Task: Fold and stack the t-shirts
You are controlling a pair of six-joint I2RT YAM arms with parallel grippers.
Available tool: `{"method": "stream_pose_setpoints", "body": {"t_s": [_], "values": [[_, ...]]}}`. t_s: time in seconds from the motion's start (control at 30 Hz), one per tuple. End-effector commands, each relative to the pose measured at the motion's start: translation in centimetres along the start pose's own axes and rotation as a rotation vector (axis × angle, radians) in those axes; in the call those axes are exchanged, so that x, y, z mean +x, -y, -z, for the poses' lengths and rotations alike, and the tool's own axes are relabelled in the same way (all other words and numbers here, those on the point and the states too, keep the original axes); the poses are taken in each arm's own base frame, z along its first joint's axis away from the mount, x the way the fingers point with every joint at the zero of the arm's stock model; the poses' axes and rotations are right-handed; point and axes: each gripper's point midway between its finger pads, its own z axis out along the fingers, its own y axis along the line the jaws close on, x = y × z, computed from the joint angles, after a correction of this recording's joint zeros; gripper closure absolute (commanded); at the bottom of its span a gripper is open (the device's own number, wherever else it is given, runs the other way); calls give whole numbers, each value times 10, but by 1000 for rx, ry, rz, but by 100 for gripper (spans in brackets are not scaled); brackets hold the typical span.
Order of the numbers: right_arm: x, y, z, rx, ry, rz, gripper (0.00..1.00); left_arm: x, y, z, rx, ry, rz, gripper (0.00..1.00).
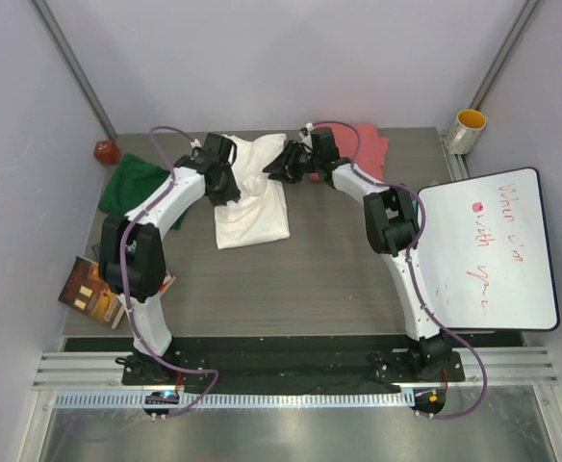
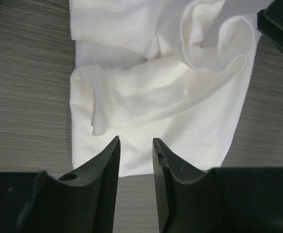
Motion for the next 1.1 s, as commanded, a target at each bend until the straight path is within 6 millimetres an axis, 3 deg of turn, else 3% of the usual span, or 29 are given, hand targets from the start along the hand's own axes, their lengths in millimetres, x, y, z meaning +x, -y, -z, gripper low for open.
{"method": "stream_pose_setpoints", "body": {"t_s": [0.0,0.2,0.4,0.77,1.07], "values": [[-10,-21,7,-50,26,38,58,1,13,12,65,23,-17,66],[-3,-20,11,-51,10,47,58,28,9,-2,56,-19,-28,68],[4,-23,17,-54,-1,62,58,40,8,-19,47,-36,-39,70],[27,-21,36,-30,-35,90,59,41,12,-43,18,-49,-62,75],[28,-30,49,-26,-44,114,59,39,7,-57,-35,-20,-81,75]]}}
